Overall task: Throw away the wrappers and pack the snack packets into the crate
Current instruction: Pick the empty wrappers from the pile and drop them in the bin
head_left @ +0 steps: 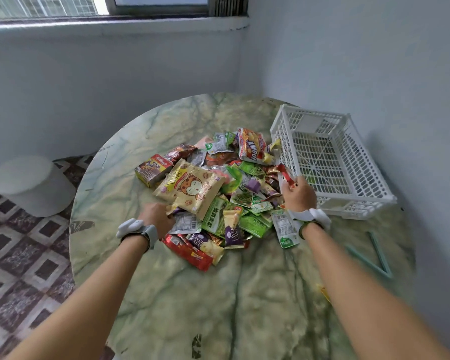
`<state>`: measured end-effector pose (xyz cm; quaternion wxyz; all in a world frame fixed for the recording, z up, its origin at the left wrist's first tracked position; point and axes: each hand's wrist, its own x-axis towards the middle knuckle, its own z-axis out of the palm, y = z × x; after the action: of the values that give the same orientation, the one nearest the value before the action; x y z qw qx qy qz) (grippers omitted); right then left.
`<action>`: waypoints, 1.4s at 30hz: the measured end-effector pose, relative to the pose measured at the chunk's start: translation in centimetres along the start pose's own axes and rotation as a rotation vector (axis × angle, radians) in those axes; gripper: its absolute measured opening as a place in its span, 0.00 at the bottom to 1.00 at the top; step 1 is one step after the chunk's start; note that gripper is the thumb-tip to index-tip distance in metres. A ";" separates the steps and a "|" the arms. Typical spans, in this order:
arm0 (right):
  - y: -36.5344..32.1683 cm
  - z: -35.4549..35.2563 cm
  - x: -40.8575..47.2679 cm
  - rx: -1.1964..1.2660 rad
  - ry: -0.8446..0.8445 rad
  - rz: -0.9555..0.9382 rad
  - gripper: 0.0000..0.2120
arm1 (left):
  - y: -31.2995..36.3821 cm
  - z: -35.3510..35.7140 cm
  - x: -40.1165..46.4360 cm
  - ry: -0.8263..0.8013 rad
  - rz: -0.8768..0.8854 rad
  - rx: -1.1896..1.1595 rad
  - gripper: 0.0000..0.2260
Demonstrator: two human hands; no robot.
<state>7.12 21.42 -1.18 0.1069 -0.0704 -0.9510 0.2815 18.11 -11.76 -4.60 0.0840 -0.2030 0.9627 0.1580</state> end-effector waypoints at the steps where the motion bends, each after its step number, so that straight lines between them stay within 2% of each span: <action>1: 0.4 -0.9 0.4 0.016 0.017 0.004 0.13 | 0.5 0.1 -0.5 0.014 0.005 -0.017 0.07; 8: 2.5 -4.3 2.0 0.098 0.159 -0.001 0.10 | 1.4 1.1 -2.3 0.006 0.039 -0.077 0.08; 12: 3.7 -4.8 2.0 0.140 0.145 -0.034 0.09 | 1.4 2.4 -3.3 -0.198 0.072 0.171 0.18; 15: 4.5 -4.9 1.4 0.183 0.141 -0.042 0.09 | 0.9 4.6 -4.0 -0.296 0.067 0.243 0.25; 20: 6.6 -4.1 -0.5 0.136 0.045 -0.045 0.11 | 1.1 8.0 -5.0 -0.328 0.074 0.351 0.23; 25: 8.7 -1.9 -2.4 0.118 -0.046 -0.014 0.14 | 0.4 8.9 -4.9 -0.255 0.087 0.300 0.10; 30: 10.2 0.0 -4.0 0.033 -0.160 0.125 0.11 | 0.1 7.9 -4.9 -0.244 0.068 0.235 0.06; 34: 12.3 2.1 -5.4 -0.122 -0.392 0.198 0.11 | 0.4 6.6 -4.6 -0.207 0.000 0.116 0.16; 37: 12.5 2.7 -6.3 -0.268 -0.369 0.179 0.12 | 0.9 5.8 -4.0 -0.173 -0.032 0.053 0.21; 40: 12.4 3.4 -6.0 -0.346 -0.346 0.165 0.25 | 1.1 5.2 -3.3 -0.117 -0.047 -0.064 0.20; 42: 12.7 4.1 -5.0 -0.387 -0.341 0.130 0.28 | 1.6 5.0 -2.9 -0.068 -0.058 -0.107 0.19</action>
<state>11.87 28.86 -12.36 -0.0887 -0.1020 -0.9849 0.1084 20.60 -7.65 -8.16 0.1102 -0.2295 0.9432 0.2133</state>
